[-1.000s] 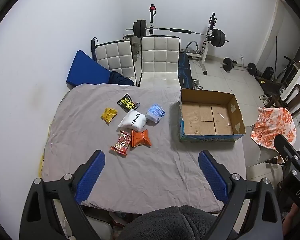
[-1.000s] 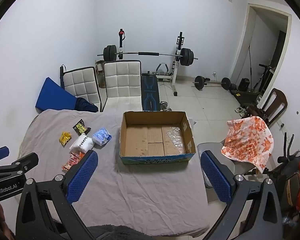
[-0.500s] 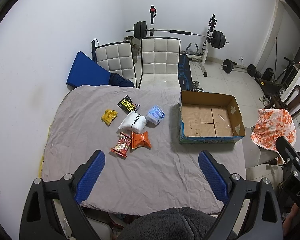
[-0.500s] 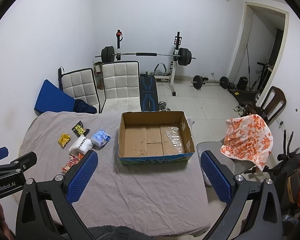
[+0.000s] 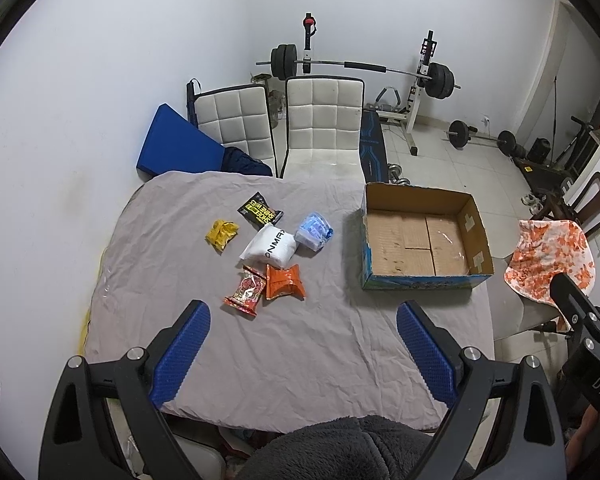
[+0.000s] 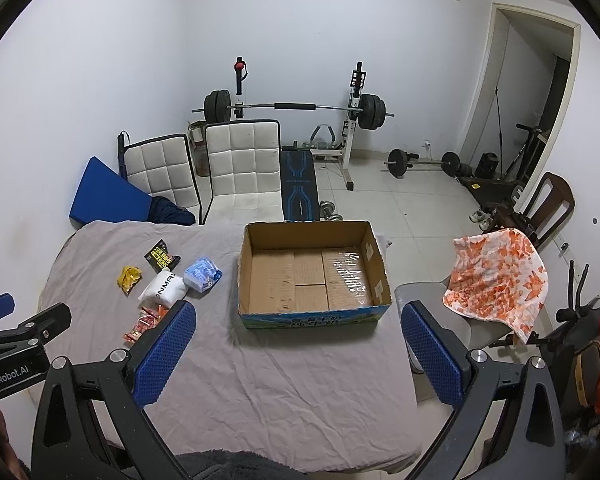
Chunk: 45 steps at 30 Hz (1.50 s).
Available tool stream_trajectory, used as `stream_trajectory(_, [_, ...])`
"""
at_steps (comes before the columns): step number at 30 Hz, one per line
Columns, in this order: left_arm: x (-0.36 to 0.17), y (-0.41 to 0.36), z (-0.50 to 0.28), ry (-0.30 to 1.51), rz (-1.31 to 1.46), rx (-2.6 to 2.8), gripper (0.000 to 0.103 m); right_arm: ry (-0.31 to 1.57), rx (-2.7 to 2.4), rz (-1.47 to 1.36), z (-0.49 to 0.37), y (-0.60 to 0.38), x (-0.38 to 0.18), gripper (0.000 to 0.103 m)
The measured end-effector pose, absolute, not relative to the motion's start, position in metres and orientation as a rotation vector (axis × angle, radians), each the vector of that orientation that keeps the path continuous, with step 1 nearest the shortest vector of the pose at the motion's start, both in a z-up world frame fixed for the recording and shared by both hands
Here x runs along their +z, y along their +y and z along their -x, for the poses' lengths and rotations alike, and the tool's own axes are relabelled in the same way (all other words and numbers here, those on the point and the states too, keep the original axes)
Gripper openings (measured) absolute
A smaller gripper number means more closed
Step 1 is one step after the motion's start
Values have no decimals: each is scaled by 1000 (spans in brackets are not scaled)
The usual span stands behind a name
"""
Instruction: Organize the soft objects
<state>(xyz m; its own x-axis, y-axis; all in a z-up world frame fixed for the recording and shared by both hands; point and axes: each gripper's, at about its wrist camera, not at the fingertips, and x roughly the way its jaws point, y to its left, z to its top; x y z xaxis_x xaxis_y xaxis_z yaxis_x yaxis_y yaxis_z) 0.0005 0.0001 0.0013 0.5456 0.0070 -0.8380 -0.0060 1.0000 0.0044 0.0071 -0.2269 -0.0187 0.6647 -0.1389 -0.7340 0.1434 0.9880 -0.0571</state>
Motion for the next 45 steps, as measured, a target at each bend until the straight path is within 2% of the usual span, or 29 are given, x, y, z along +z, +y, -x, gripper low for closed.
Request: stream_trajectory(45, [12, -11, 6, 981, -10, -5, 96, 819, -165, -11, 8, -231, -14, 103])
